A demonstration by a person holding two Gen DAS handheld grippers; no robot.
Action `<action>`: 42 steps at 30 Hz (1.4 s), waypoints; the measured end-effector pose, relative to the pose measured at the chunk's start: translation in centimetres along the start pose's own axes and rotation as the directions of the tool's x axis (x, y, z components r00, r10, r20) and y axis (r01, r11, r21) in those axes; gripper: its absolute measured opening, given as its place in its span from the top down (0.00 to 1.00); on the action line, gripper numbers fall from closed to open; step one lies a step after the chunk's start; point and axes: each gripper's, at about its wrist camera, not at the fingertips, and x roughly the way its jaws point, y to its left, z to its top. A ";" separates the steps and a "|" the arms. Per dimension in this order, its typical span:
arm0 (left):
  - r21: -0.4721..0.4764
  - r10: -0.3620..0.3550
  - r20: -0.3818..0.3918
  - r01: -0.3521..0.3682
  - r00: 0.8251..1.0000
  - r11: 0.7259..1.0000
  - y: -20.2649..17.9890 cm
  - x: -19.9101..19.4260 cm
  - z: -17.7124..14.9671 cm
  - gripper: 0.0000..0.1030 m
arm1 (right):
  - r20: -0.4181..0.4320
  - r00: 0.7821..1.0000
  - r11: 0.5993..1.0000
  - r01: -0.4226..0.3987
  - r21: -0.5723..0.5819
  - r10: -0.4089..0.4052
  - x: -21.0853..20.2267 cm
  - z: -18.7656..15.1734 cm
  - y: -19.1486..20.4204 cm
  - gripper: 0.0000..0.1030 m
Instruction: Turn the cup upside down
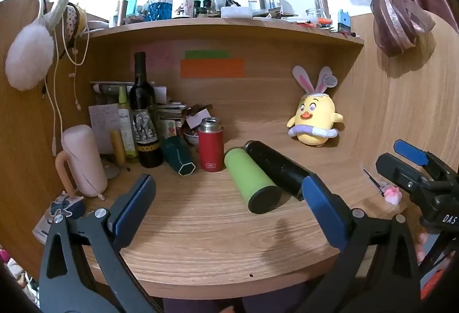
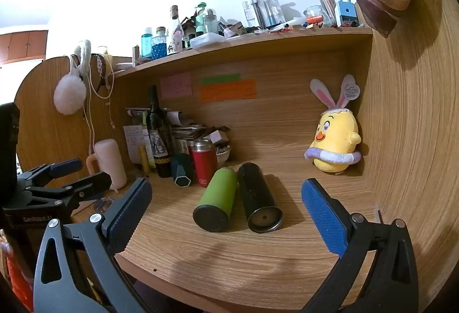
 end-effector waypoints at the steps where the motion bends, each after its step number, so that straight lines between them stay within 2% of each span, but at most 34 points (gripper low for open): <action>1: 0.001 0.004 0.003 -0.004 1.000 1.000 0.0 0.0 0.0 0.00 | -0.009 1.000 1.000 0.002 -0.008 -0.002 0.0 0.0 0.0 0.00; 11: 0.013 0.023 0.021 -0.023 1.000 1.000 -1.8 1.0 -0.2 0.00 | -0.005 1.000 1.000 -0.003 0.000 0.003 -0.1 0.0 0.1 0.00; 19: -0.005 -0.007 0.031 0.007 1.000 1.000 -0.6 -0.4 -0.1 0.00 | -0.005 1.000 1.000 0.000 0.001 0.000 -0.1 0.0 0.2 0.00; 42: 0.009 -0.012 0.041 0.011 0.999 1.000 -0.8 -0.9 -0.1 0.00 | -0.002 1.000 1.000 0.000 -0.003 0.000 -0.3 -0.1 0.3 0.00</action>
